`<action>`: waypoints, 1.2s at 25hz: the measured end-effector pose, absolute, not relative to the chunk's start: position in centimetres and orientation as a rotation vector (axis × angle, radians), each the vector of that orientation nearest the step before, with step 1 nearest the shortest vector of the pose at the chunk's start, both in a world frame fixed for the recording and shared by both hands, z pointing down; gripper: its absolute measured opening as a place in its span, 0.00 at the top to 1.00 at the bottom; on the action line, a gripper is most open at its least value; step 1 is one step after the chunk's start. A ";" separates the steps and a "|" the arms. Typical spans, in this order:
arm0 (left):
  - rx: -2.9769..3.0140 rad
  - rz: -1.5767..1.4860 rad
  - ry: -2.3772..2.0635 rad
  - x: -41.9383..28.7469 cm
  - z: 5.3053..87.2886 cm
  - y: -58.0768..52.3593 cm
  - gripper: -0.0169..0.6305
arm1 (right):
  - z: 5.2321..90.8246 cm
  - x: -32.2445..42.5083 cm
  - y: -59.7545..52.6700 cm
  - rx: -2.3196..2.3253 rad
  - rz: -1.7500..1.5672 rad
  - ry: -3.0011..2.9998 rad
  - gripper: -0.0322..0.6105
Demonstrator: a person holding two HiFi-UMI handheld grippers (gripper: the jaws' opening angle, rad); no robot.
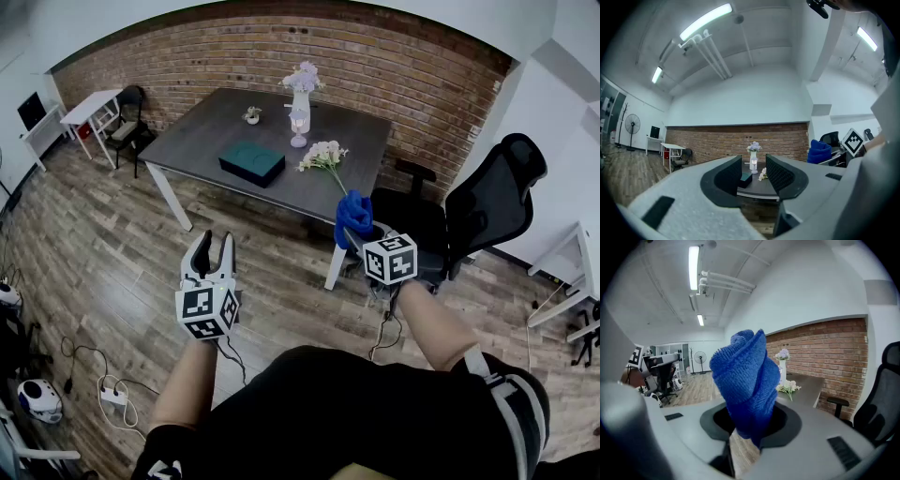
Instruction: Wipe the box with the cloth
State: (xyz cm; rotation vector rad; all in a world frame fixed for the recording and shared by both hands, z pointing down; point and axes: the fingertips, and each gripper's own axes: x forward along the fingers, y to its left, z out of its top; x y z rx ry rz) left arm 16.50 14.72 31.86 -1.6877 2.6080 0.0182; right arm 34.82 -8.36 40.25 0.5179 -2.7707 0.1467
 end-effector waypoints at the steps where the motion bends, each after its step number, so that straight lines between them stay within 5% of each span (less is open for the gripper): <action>1: -1.690 0.019 2.607 16.5 31.9 14.9 0.76 | 40.3 34.9 -8.2 0.517 0.148 -2.771 0.77; 7: -1.672 0.017 2.623 16.3 32.1 15.6 0.77 | 40.4 34.9 -7.5 0.517 0.148 -2.771 0.77; 10: -1.610 0.005 2.645 15.8 32.0 16.0 0.94 | 40.5 35.0 -7.4 0.521 0.148 -2.770 0.78; 30: -1.598 -0.024 2.667 13.4 32.5 15.2 0.95 | 40.5 32.6 -8.3 0.531 0.159 -2.787 0.78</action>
